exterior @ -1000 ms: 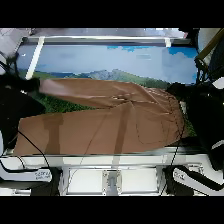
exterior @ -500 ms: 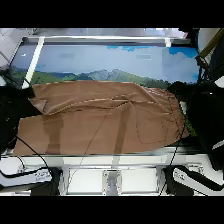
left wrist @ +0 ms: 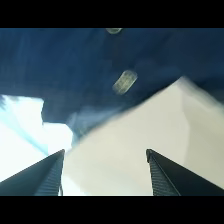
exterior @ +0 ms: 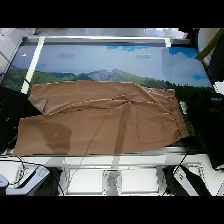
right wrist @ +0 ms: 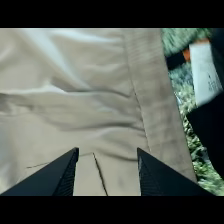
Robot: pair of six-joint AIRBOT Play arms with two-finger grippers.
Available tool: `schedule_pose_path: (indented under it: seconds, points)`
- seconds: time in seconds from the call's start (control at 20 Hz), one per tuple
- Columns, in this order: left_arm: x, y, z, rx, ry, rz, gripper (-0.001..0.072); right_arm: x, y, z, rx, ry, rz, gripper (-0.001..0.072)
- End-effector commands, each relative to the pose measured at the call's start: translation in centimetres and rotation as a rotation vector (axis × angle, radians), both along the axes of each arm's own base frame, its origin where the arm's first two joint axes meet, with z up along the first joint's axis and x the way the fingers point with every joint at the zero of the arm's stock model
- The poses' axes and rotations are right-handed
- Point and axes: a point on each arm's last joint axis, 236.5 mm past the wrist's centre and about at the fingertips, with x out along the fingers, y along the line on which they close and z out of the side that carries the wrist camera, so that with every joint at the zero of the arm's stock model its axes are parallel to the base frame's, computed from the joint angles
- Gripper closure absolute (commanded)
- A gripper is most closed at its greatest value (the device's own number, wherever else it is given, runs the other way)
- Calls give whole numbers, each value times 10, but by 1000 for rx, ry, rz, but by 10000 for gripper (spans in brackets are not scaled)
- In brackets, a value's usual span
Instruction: Fold the clothes and pants, and hang the long-sleeved shirts on hangers.
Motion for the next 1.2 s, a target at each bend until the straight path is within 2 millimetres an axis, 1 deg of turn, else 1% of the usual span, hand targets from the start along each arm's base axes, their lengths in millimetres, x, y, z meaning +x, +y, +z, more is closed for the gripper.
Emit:
schedule_pose_path:
  seconds: [0.0, 0.1, 0.2, 0.25, 0.3, 0.4, 0.45, 0.55, 0.65, 0.75, 0.8, 0.9, 1.0, 1.1, 1.15]
  points:
    - [-49, -25, -49, -305, -154, 143, 162, -11, -1, -3, 36, -5, -27, 294]
    - [-62, -31, -65, -407, -215, 110, 161, -7, 4, 1, 63, -25, -25, 295]
    - [-67, -43, -78, -509, -256, 23, 150, -2, 12, 7, 104, -52, -22, 295]
    - [-68, -46, -86, -534, -252, -1, 145, 1, 16, 11, 129, -69, -20, 295]
    - [-68, -45, -94, -545, -251, -21, 108, 3, 22, 15, 156, -81, -15, 295]
    - [-67, -34, -105, -535, -251, -28, 108, 5, 31, 22, 204, -103, -7, 295]
    - [-66, -29, -107, -530, -255, -43, 108, 7, 36, 25, 226, -111, -4, 295]
    - [-66, -16, -108, -513, -255, -52, 108, 9, 41, 30, 262, -124, -3, 296]
    - [-63, -2, -105, -479, -252, -63, 109, 9, 42, 31, 276, -120, -17, 296]
    - [-56, 2, -106, -470, -246, -108, 109, 9, 42, 31, 282, -117, -23, 296]
    - [-50, 0, -109, -476, -242, -143, 110, 9, 42, 31, 287, -115, -29, 296]
    - [-37, -10, -117, -514, -228, -196, 111, 9, 42, 30, 293, -113, -35, 296]
    - [-28, -28, -126, -577, -189, -265, 111, 9, 42, 30, 293, -113, -35, 296]
    - [-42, -43, -138, -627, -57, -341, 112, 9, 42, 30, 292, -112, -35, 296]
    - [-50, -46, -144, -634, 17, -359, 112, 9, 42, 30, 292, -112, -35, 296]
